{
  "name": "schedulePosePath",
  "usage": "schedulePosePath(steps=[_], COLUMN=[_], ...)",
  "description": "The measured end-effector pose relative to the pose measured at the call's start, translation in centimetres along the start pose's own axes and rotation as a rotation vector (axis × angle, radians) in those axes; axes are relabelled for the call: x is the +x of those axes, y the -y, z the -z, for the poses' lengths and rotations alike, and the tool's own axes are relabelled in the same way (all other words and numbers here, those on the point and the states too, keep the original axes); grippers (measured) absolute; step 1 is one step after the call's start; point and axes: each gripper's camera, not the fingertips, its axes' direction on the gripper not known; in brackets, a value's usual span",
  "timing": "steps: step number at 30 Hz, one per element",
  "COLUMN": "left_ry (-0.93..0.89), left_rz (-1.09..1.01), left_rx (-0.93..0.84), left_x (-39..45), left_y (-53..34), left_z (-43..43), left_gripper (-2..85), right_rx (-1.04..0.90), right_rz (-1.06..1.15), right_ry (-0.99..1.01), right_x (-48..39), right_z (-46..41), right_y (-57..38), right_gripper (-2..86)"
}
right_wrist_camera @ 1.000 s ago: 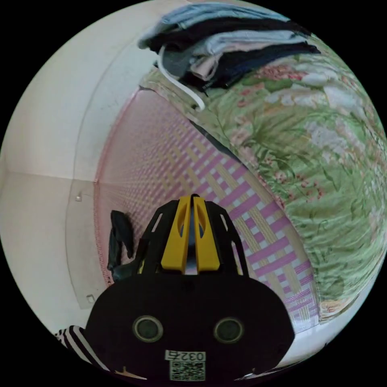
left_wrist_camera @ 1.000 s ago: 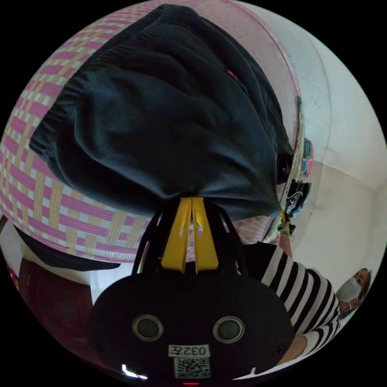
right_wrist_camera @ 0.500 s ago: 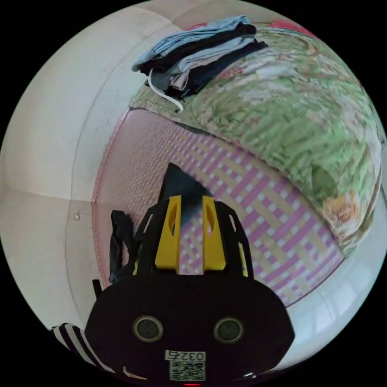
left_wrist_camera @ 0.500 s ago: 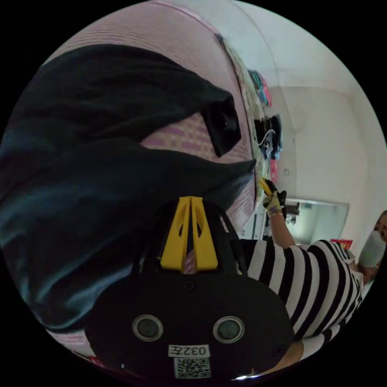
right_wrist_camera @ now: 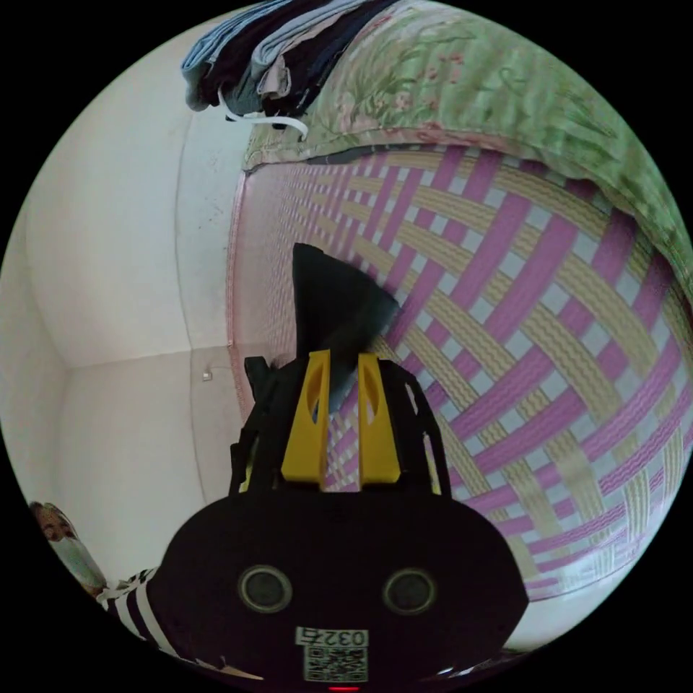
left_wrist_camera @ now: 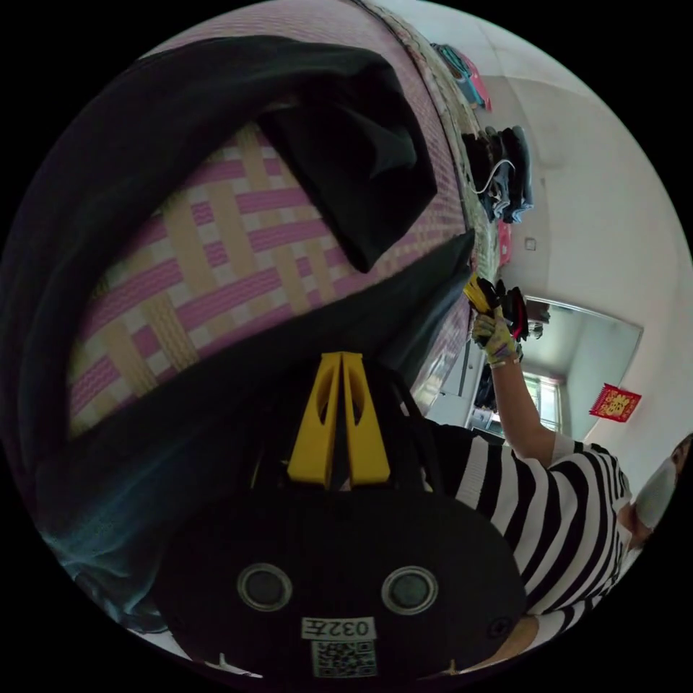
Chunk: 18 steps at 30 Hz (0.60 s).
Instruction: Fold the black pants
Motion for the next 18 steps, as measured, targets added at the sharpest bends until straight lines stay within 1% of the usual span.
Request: schedulePosePath(steps=[2,4,6,8,10,11,12,13,14,15,16,18], left_ry=[-0.003,0.006,0.000,-0.004,-0.016,-0.021,-0.018,-0.012,0.019,0.061,0.069,0.064], left_rz=[0.021,0.039,0.051,0.052,0.060,0.061,0.061,0.062,0.065,0.043,0.025,-0.034], left_rx=[0.025,0.045,0.044,0.044,0.044,0.045,0.046,0.046,0.052,0.061,0.063,0.071], left_x=[-0.4,-0.5,-0.7,-0.6,-0.6,-0.5,-0.3,-0.1,0.6,1.6,2.1,3.8], left_y=[-0.1,-0.2,0.1,0.4,0.9,1.2,1.4,1.4,1.4,1.0,0.8,-1.0], left_z=[0.6,1.1,1.3,1.2,1.1,0.9,0.8,0.8,0.8,0.9,1.0,1.0], left_gripper=[-0.9,-0.9,-0.9,-0.9,-0.9,-0.9,-0.9,-0.9,-0.9,-0.9,-0.9,-0.9], right_rx=[0.013,0.030,0.028,0.010,-0.096,-0.160,-0.263,-0.319,-0.421,-0.418,-0.366,-0.146], right_rz=[0.056,0.142,0.259,0.284,0.256,0.207,0.144,0.116,0.066,0.056,0.054,0.040], right_ry=[0.032,0.012,-0.066,-0.132,-0.189,-0.279,-0.369,-0.394,-0.402,-0.392,-0.392,-0.386], right_x=[-1.7,-4.4,-8.0,-8.9,-7.8,-6.0,-3.7,-2.6,-0.9,-0.5,-0.5,-0.8], right_z=[1.1,3.4,7.0,8.4,7.4,5.9,4.0,3.1,1.9,2.1,2.8,6.2], right_y=[0.3,0.2,-0.2,-0.2,0.7,1.3,1.7,1.7,1.5,1.0,0.8,0.0], right_gripper=[-0.4,-0.8,-0.9,-0.9,-0.8,-0.6,-0.2,0.0,1.4,2.6,3.0,5.3])
